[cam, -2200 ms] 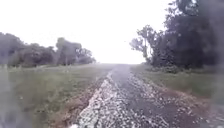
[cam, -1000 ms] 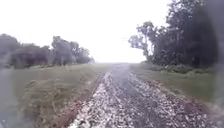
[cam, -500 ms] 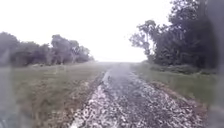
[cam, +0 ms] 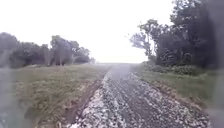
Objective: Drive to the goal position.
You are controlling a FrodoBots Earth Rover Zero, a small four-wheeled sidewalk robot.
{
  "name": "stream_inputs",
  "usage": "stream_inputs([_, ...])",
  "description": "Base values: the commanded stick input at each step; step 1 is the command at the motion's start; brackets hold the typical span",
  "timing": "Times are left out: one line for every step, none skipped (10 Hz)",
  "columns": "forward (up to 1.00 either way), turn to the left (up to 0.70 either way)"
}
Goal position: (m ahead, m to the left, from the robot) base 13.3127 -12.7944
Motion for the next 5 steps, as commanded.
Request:
stream_inputs([0.7,0.0])
stream_inputs([0.7,0.0])
stream_inputs([0.7,0.0])
stream_inputs([0.7,0.0])
stream_inputs([0.7,0.0])
